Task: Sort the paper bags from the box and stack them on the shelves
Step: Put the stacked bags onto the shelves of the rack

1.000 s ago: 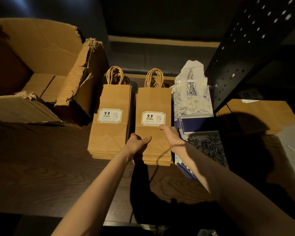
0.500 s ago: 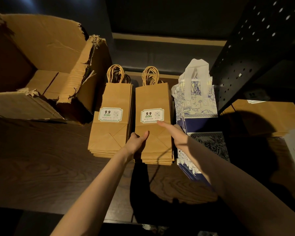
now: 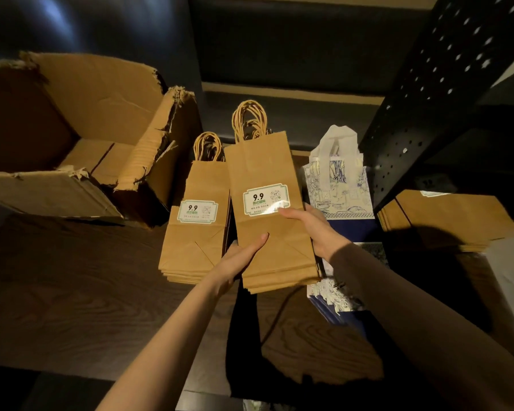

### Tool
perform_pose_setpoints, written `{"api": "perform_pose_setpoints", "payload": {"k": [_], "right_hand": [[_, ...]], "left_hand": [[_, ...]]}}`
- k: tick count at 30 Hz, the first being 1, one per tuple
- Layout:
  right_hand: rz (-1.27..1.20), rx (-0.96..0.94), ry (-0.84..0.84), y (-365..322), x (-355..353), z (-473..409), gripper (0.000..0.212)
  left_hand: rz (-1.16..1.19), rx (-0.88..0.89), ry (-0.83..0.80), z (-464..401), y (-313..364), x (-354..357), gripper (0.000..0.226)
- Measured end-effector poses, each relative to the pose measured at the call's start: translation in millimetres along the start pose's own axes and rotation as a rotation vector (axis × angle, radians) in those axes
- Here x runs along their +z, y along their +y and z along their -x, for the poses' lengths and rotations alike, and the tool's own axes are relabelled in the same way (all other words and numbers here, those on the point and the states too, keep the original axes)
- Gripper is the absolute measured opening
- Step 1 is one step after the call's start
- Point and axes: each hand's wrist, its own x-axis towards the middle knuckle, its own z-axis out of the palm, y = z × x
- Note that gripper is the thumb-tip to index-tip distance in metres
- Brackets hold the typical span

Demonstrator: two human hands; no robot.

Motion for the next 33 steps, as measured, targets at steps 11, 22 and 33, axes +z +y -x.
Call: {"api": "perform_pose_setpoints", "payload": {"k": [11, 22, 33], "right_hand": [[0.022, -0.331, -0.038, -86, 20, 63, 0.037], [0.160, -0.809, 0.132, -167, 1, 156, 0.117], [-0.007, -0.971, 0.421, -207, -80, 240, 0.076]], "left_hand": [[-0.051, 0.430, 0.201, 57, 82, 2, 0.053], [-0.171, 0.830, 0.137, 114, 159, 37, 0.052], [-0.264, 1.037, -0.125, 157, 229, 132, 0.050]]}}
